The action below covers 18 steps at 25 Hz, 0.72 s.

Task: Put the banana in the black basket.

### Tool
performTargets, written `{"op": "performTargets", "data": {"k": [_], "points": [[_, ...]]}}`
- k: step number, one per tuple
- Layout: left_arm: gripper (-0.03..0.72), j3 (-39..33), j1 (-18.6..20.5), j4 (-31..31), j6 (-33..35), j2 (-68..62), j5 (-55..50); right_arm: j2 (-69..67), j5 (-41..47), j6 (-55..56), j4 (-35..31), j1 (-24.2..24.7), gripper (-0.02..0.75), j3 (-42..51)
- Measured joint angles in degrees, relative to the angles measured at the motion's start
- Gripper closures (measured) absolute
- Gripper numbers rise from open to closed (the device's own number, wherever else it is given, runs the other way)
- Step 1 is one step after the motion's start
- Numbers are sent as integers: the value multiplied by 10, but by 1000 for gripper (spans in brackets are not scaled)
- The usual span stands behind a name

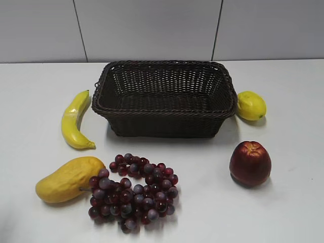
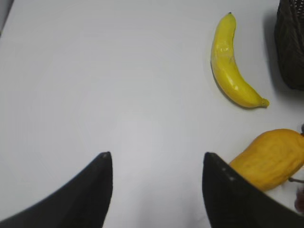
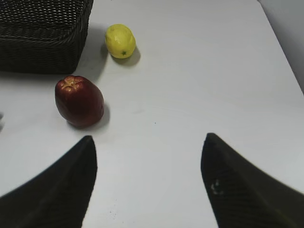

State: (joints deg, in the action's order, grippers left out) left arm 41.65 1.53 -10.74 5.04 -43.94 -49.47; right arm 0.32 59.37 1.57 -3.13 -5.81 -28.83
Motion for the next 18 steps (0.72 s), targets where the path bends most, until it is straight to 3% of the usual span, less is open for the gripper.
{"op": "performTargets", "data": {"k": [12, 18], "points": [[104, 161, -5, -45, 36, -370, 24, 0, 0, 0, 0, 0, 218, 0], [104, 244, -76, -44, 26, -494, 35, 0, 0, 0, 0, 0, 218, 0]]}}
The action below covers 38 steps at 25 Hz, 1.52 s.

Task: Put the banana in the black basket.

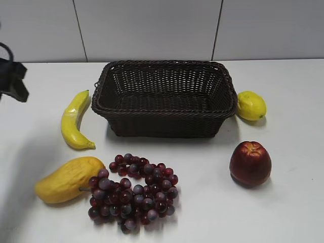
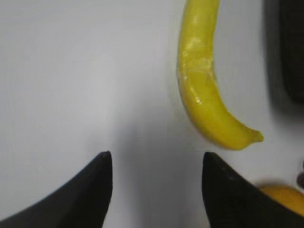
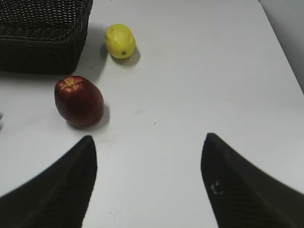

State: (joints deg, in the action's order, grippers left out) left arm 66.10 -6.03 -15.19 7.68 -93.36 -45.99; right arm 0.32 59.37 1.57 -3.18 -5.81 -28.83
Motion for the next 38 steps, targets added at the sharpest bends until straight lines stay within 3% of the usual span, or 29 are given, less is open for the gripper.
{"op": "performTargets", "data": {"k": [7, 11, 16, 25, 27, 31, 38], "points": [[104, 97, -63, 7, -60, -145, 3, 0, 0, 0, 0, 0, 218, 0], [104, 150, -84, 46, -105, -209, -2, 0, 0, 0, 0, 0, 218, 0], [105, 169, -84, 82, -146, -262, -6, 0, 0, 0, 0, 0, 218, 0], [112, 170, -84, 57, -152, -295, 15, 0, 0, 0, 0, 0, 218, 0], [136, 170, -84, 57, -152, -295, 15, 0, 0, 0, 0, 0, 218, 0], [280, 170, -84, 57, -152, -293, 8, 0, 0, 0, 0, 0, 218, 0], [278, 170, -83, 101, -152, -223, -19, 0, 0, 0, 0, 0, 218, 0]]}}
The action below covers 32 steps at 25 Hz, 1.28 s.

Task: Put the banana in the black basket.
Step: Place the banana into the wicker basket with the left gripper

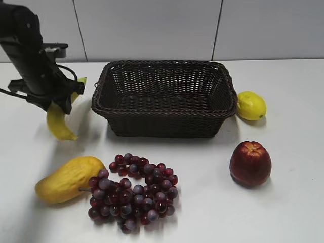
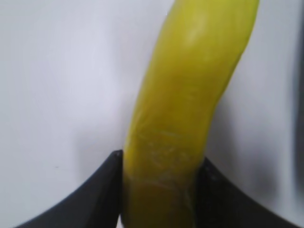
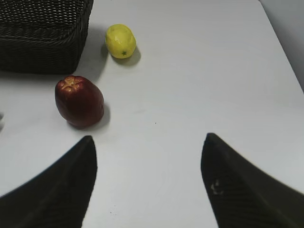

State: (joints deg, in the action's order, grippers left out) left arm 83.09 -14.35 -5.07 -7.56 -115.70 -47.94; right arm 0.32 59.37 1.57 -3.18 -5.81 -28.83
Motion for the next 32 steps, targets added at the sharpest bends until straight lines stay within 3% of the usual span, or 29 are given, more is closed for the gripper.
{"op": "performTargets", "data": {"k": [3, 7, 12, 16, 21, 25, 30, 32], "points": [[278, 0, 2, 33, 9, 59, 0, 0, 0, 0, 0, 0, 218, 0], [278, 23, 4, 46, 71, 129, 3, 0, 0, 0, 0, 0, 218, 0], [278, 121, -4, -4, 173, 153, 9, 0, 0, 0, 0, 0, 218, 0], [278, 171, -49, -47, 286, 153, 60, 0, 0, 0, 0, 0, 218, 0], [278, 177, -142, -50, 495, 140, 136, 0, 0, 0, 0, 0, 218, 0], [278, 177, -204, 16, 556, 97, 160, 0, 0, 0, 0, 0, 218, 0], [279, 177, -240, 151, 566, 20, 146, 0, 0, 0, 0, 0, 218, 0], [279, 177, -244, 168, 566, -10, 145, 0, 0, 0, 0, 0, 218, 0]]}}
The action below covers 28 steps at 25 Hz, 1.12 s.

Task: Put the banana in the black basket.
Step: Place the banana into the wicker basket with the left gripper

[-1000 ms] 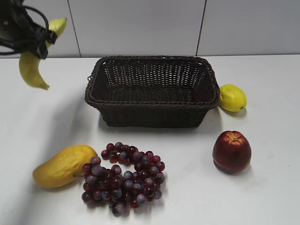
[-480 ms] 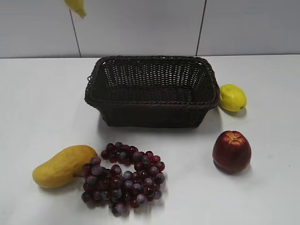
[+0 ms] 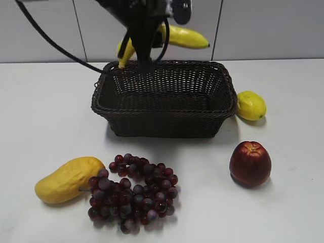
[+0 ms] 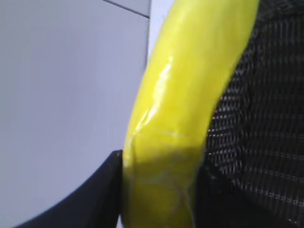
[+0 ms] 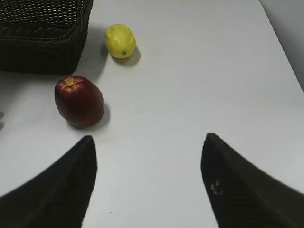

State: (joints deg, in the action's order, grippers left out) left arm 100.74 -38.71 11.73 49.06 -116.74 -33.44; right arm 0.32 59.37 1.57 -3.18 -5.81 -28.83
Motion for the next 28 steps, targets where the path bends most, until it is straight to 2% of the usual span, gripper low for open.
{"op": "performTargets", "data": {"k": [7, 13, 15, 17, 20, 24, 28], "points": [[279, 0, -1, 12, 1, -65, 15, 0, 0, 0, 0, 0, 218, 0], [279, 0, -1, -57, 1, -67, 10, 0, 0, 0, 0, 0, 218, 0], [239, 0, -1, -61, 1, -67, 3, 0, 0, 0, 0, 0, 218, 0], [138, 0, -1, -63, 1, -67, 2, 0, 0, 0, 0, 0, 218, 0], [52, 0, -1, -65, 1, -67, 1, 0, 0, 0, 0, 0, 218, 0], [33, 0, -1, -67, -4, -52, 1, 0, 0, 0, 0, 0, 218, 0], [36, 0, 10, -72, -69, -16, 1, 0, 0, 0, 0, 0, 218, 0]]}}
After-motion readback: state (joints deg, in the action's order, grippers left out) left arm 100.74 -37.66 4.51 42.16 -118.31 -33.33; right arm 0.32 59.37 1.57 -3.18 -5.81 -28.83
